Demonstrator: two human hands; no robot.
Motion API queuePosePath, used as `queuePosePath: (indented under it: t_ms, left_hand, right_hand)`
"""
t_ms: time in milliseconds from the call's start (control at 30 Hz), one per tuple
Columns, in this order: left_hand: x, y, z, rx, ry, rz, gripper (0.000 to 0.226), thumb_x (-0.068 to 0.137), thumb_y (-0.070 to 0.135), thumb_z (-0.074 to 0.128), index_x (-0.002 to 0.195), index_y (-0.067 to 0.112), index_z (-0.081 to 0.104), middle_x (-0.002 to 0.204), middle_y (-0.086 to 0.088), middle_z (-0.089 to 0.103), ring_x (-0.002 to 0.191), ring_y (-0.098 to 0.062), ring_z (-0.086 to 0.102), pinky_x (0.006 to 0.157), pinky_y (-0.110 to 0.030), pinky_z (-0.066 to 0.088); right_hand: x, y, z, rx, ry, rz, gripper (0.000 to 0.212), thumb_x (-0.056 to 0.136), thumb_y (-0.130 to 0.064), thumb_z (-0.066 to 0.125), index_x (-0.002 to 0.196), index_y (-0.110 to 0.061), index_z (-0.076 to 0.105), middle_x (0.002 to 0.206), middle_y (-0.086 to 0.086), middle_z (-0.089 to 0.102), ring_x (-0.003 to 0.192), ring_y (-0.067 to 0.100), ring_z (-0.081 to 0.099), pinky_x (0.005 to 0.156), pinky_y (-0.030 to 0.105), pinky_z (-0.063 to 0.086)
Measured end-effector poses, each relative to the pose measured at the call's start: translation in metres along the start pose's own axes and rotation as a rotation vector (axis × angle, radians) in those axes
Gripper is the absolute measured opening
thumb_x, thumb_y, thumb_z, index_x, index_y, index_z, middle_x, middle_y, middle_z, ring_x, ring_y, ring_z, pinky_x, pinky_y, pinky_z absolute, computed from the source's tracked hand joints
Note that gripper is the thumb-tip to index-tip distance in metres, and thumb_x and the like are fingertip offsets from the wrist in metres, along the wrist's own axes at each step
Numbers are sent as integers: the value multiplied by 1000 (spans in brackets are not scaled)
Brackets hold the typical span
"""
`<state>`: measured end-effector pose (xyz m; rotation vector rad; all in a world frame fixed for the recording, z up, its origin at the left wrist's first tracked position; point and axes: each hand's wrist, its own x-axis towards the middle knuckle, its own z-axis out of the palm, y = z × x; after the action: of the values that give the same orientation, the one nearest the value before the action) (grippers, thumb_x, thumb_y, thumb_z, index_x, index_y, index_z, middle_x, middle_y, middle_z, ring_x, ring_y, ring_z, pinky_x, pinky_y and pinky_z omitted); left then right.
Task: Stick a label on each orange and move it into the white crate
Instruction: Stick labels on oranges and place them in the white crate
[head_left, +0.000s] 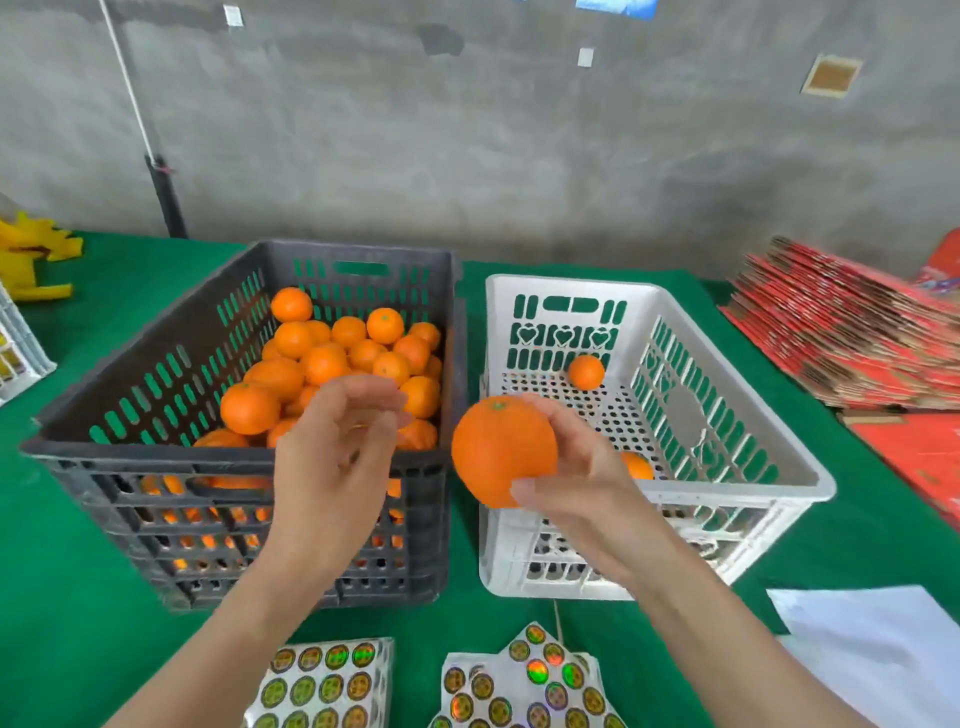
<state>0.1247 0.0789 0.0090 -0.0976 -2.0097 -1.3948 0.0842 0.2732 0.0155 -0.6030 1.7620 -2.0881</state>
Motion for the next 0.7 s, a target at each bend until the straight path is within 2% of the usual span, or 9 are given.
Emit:
queuePosePath:
  t_ms: [67, 133, 200, 267, 367, 433, 533, 633, 700]
  left_hand:
    - [-30, 10, 12, -102, -107, -102, 11, 94, 20, 56, 103, 19, 62, 97, 9, 70, 93, -7, 67, 76, -20, 54]
    - [-55, 14, 27, -271, -254, -360, 35, 82, 43, 57, 110, 23, 61, 106, 7, 69, 97, -13, 67, 77, -26, 57]
    - [-73, 13, 43, -561, -418, -713, 55, 70, 48, 61, 119, 23, 60, 115, -2, 67, 103, -21, 67, 76, -33, 58]
    - [-86, 6, 55, -703, -453, -904, 57, 66, 40, 68, 119, 21, 60, 116, -7, 68, 103, -24, 67, 74, -33, 58]
    - [-104, -15, 63, -643, -348, -1038, 54, 62, 30, 72, 114, 21, 60, 118, -10, 64, 102, -30, 66, 72, -34, 58]
    - [-115, -28, 64, -620, -296, -1135, 51, 63, 27, 72, 111, 20, 59, 121, -10, 59, 104, -32, 63, 73, -37, 58]
    - [-123, -41, 63, -637, -231, -1214, 48, 65, 26, 70, 111, 20, 56, 121, -10, 57, 102, -30, 62, 75, -38, 55]
    - [-126, -48, 62, -670, -209, -1241, 58, 64, 17, 71, 119, 17, 52, 124, -13, 54, 106, -33, 58, 78, -39, 53]
    - [-128, -51, 62, -648, -207, -1250, 72, 59, 8, 72, 127, 16, 48, 126, -13, 52, 111, -34, 55, 77, -38, 52]
  right_hand:
    - [-23, 16, -9, 60, -19, 21, 67, 53, -6, 77, 116, -18, 58, 110, -3, 65, 104, 22, 61, 87, 37, 52]
    - [-41, 31, -14, 31, -11, 50, 66, 53, -18, 78, 116, -18, 59, 109, -2, 67, 105, 21, 61, 89, 37, 51]
    - [-53, 46, -17, -57, 16, 98, 63, 57, -27, 79, 117, -21, 59, 112, -2, 66, 108, 19, 61, 91, 38, 49]
    - [-60, 61, -23, -238, 43, 143, 58, 64, -37, 78, 117, -28, 58, 115, -6, 65, 112, 14, 59, 96, 38, 46]
    - [-67, 83, -44, -350, 38, 269, 41, 83, -48, 64, 119, -29, 58, 122, -8, 62, 115, 11, 56, 97, 32, 46]
    - [-70, 102, -63, -476, 83, 401, 28, 94, -32, 53, 113, -14, 63, 123, 0, 62, 111, 19, 58, 95, 32, 48]
    - [-66, 139, -82, -835, 61, 565, 30, 96, -11, 42, 103, 9, 62, 113, 23, 63, 105, 35, 58, 92, 38, 45]
    - [-56, 164, -79, -1057, -14, 661, 41, 95, -27, 47, 73, 3, 65, 75, 18, 65, 74, 28, 63, 76, 33, 49]
    - [-48, 175, -76, -1171, 4, 704, 46, 88, -43, 54, 54, -12, 47, 52, 2, 47, 52, 17, 49, 56, 29, 46]
